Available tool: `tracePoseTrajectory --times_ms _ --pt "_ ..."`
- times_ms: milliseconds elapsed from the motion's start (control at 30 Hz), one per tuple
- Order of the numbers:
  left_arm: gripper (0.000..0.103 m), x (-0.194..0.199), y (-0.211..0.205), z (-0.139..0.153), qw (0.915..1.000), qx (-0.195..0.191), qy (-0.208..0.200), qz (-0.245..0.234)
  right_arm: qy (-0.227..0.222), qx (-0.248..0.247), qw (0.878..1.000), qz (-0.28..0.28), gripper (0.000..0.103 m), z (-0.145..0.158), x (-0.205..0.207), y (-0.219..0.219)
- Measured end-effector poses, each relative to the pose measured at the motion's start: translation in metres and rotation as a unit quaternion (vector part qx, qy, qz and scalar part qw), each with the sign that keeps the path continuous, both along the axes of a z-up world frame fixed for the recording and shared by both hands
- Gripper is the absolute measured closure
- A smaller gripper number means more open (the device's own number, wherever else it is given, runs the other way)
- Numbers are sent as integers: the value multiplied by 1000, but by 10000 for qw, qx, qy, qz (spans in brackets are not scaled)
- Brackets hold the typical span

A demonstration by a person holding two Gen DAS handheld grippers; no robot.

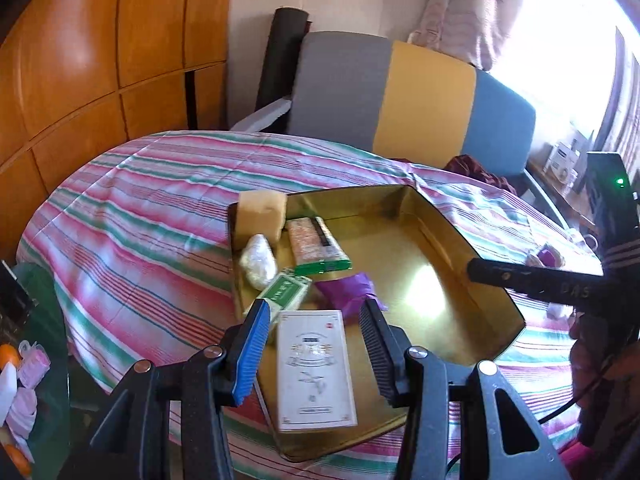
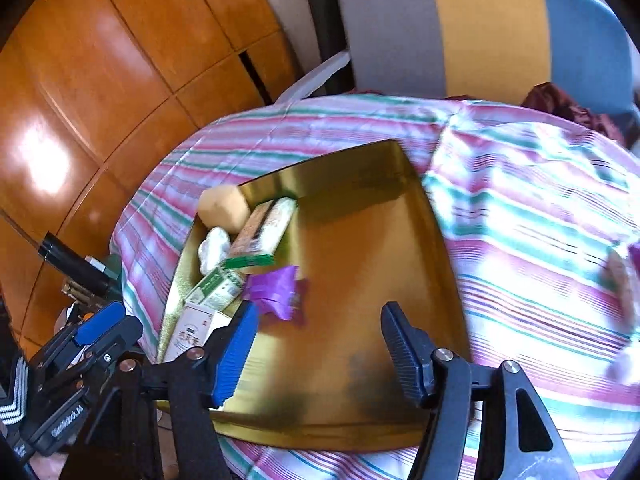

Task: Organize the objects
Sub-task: 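Move both tools back toward the remaining item cluster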

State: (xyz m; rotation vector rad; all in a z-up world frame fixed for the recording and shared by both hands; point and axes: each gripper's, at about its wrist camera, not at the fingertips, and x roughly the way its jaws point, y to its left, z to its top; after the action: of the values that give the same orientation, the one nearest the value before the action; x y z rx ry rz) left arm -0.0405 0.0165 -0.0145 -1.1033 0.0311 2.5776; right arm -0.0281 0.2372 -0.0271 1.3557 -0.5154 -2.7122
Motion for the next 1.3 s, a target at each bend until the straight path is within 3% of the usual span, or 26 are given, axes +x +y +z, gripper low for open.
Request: tracePoseTrajectory --times_ms 267,433,600,767,900,1133,1300 --pt "56 8 33 1 9990 -75 -9 -450 51 11 9954 -960 33 6 59 84" --pt "56 14 58 0 9969 -124 -44 -779 -102 92 9810 -1936 32 5 109 159" --pt "56 20 85 0 9936 -207 -40 -1109 -139 150 9462 -3230 32 8 165 240" --pt "56 28 120 5 9882 -253 -10 -1508 -90 17 8943 -4474 32 -8 216 302" --pt "56 37 154 7 9815 -298 20 -1891 -136 -585 8611 -5048 32 -27 243 325" --pt "56 52 227 3 9631 -371 -52 -2666 36 -628 8570 -5114 30 -22 248 328" --pt "56 62 274 -6 9474 -509 -135 -3156 92 -916 8460 -5251 26 -27 261 334"
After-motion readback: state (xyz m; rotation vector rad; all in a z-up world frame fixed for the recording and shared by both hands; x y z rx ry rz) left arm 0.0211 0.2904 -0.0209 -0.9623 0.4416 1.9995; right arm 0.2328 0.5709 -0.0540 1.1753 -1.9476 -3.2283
